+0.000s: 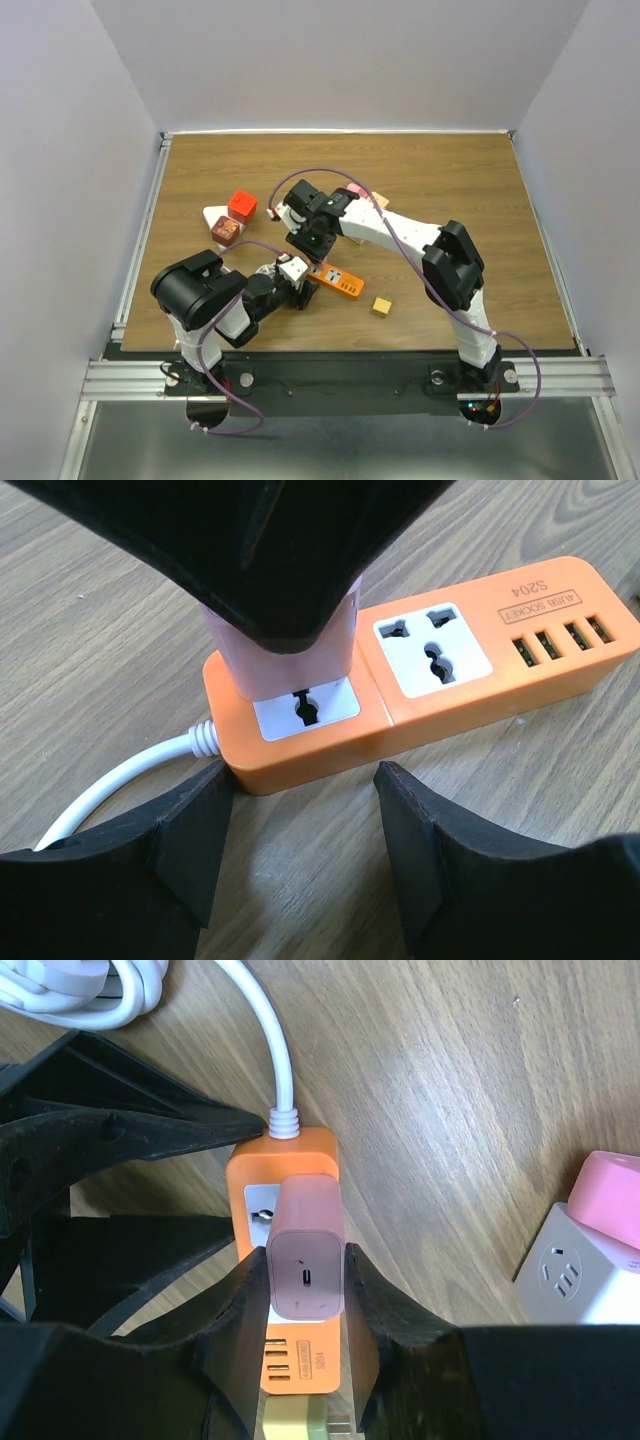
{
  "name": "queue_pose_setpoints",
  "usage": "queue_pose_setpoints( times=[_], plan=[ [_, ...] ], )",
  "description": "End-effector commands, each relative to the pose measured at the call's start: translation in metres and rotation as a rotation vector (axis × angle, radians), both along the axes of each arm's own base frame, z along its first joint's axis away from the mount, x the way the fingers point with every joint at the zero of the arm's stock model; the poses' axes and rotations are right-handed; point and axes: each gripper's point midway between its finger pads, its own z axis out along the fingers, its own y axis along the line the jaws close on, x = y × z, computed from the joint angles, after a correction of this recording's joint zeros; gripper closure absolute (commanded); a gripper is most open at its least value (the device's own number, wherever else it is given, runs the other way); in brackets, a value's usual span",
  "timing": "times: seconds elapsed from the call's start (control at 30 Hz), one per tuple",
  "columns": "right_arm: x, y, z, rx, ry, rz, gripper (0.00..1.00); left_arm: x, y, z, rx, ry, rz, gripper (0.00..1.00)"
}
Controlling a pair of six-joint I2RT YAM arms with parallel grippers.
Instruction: Insert the plug
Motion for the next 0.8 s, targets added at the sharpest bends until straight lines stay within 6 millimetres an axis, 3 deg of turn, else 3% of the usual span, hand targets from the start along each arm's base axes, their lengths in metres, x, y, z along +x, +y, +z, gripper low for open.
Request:
queue_pose_setpoints(
  times=[0.0, 0.03, 0.1, 0.13, 0.27, 0.43, 0.47, 0.5, 0.6, 0.63, 0.67, 0.7, 0.73, 0.77],
  plan=[
    [-0.023, -0.014, -0.068, -0.108, 0.126, -0.031, 0.81, 0.002, -0.030, 0.084, -0.251, -0.253, -0.101, 0.31],
    [-0.020, -0.010, -0.062, -0.091, 0.111, -0.041, 0.78, 0.002, -0.030, 0.083, -0.250, -0.250, -0.101, 0.31],
    [-0.013, -0.003, -0.046, -0.050, 0.080, -0.070, 0.63, 0.003, -0.029, 0.084, -0.254, -0.247, -0.088, 0.31],
    [-0.008, 0.002, -0.032, -0.015, 0.055, -0.093, 0.50, 0.006, -0.027, 0.084, -0.253, -0.243, -0.069, 0.30],
    [0.007, 0.010, -0.001, 0.049, -0.025, -0.157, 0.36, 0.011, -0.023, 0.084, -0.255, -0.230, -0.028, 0.29],
    [0.023, 0.009, 0.059, 0.170, -0.170, -0.241, 0.11, 0.017, -0.019, 0.083, -0.256, -0.212, 0.017, 0.28],
    [0.026, 0.004, 0.067, 0.180, -0.200, -0.273, 0.06, 0.019, -0.017, 0.083, -0.254, -0.210, 0.032, 0.27],
    [0.026, 0.000, 0.088, 0.218, -0.236, -0.290, 0.05, 0.020, -0.016, 0.082, -0.256, -0.204, 0.039, 0.27],
    [0.027, -0.016, 0.119, 0.264, -0.317, -0.342, 0.04, 0.025, -0.012, 0.081, -0.257, -0.195, 0.068, 0.26],
    [0.024, -0.027, 0.121, 0.260, -0.333, -0.366, 0.03, 0.027, -0.011, 0.081, -0.258, -0.192, 0.077, 0.25],
    [0.020, -0.037, 0.145, 0.311, -0.368, -0.403, 0.03, 0.029, -0.009, 0.081, -0.263, -0.188, 0.092, 0.25],
    [0.019, -0.050, 0.152, 0.312, -0.402, -0.442, 0.02, 0.031, -0.008, 0.081, -0.265, -0.188, 0.103, 0.24],
    [0.014, -0.064, 0.145, 0.292, -0.412, -0.474, 0.01, 0.031, -0.006, 0.082, -0.270, -0.188, 0.114, 0.23],
    [0.007, -0.077, 0.165, 0.354, -0.439, -0.526, 0.00, 0.032, -0.004, 0.082, -0.270, -0.191, 0.121, 0.21]
  ],
)
